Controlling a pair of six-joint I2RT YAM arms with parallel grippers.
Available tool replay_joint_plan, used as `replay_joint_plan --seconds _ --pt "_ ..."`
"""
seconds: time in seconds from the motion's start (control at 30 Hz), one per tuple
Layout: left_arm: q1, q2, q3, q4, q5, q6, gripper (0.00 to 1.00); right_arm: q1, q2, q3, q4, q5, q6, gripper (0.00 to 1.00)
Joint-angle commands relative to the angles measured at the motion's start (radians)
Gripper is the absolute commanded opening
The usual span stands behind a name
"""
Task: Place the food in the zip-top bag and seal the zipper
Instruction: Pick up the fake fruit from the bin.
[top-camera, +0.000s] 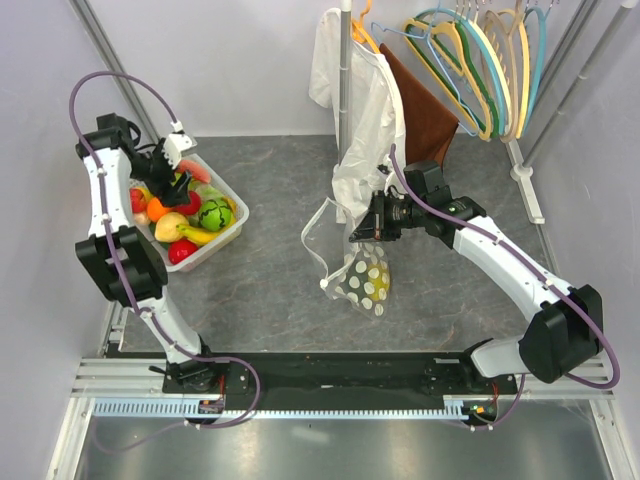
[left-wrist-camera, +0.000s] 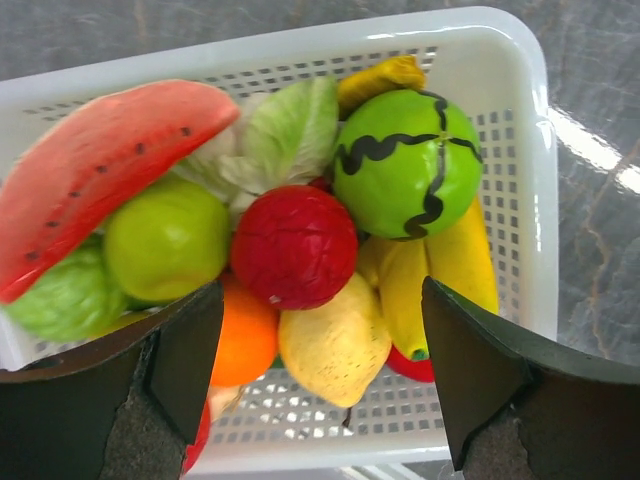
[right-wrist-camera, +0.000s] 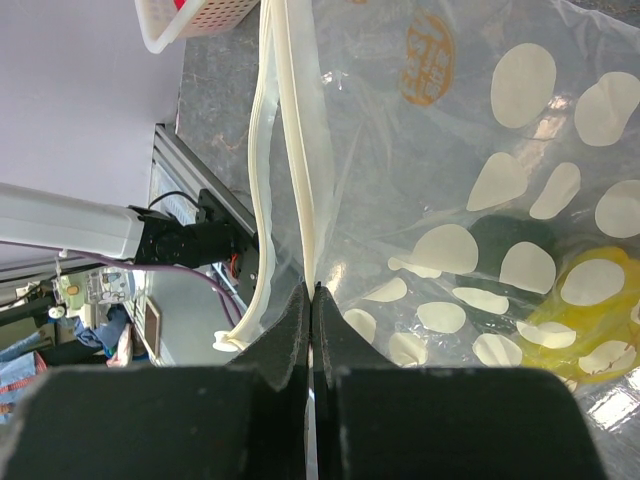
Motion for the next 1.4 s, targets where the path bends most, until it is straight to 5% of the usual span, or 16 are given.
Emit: replay_joint_plan --seconds 0.0,0.8,1.13,1.37 --pt "-0.001 0.021 -0.047 -0.054 0.080 0.111 0.87 -0.004 -0.014 0.008 0.001 -0.013 -0.007 0.00" --pt "-0.014 0.003 -0.297 0.280 -0.058 0.191 0.90 -0.006 0.011 0.036 -0.019 -0.029 -0.017 0.00" --pt "-0.004 -0.060 -0.238 0.301 -0.036 0.088 0.51 -0.004 0.013 0.054 -0.047 -0.015 -0.040 0.00" --pt "0.003 -0.127 -0.096 0.167 0.048 0.062 0.49 -0.006 0.009 0.045 -0.044 -0.013 -0.044 0.00"
